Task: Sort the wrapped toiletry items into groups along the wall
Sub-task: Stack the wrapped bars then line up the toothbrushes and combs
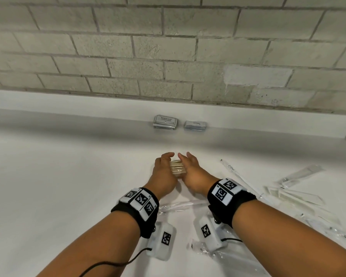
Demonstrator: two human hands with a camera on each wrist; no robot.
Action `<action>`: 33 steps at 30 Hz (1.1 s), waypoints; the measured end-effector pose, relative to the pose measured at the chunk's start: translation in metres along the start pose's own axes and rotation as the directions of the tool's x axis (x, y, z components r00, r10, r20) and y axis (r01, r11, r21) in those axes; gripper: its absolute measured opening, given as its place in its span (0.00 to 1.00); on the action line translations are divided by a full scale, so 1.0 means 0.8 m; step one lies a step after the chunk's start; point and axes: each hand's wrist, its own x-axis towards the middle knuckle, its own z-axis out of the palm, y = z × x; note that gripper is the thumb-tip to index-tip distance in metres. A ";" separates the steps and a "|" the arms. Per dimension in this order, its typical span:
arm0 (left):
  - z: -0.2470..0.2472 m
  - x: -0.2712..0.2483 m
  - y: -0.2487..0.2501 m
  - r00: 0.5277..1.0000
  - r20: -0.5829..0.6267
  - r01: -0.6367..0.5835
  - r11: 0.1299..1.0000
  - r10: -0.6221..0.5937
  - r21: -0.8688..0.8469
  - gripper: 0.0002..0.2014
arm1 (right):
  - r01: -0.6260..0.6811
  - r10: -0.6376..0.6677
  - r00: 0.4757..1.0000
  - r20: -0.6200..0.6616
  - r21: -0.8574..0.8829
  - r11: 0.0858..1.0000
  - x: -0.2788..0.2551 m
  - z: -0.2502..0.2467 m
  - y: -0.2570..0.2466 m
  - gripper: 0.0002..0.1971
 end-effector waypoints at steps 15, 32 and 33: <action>-0.040 0.018 0.015 0.952 0.295 -0.015 0.950 -0.082 0.313 0.28 | 0.066 -0.014 0.992 0.124 -0.428 0.901 0.000 -0.030 -0.022 0.20; -0.020 0.024 -0.002 0.984 0.180 -0.083 0.870 -0.006 0.485 0.29 | 0.167 -0.223 0.974 -0.026 -0.582 0.796 0.005 -0.005 -0.003 0.25; -0.023 0.025 -0.001 0.981 0.195 -0.078 0.878 -0.018 0.472 0.30 | 0.161 -0.201 0.979 -0.008 -0.572 0.804 0.008 -0.008 -0.003 0.25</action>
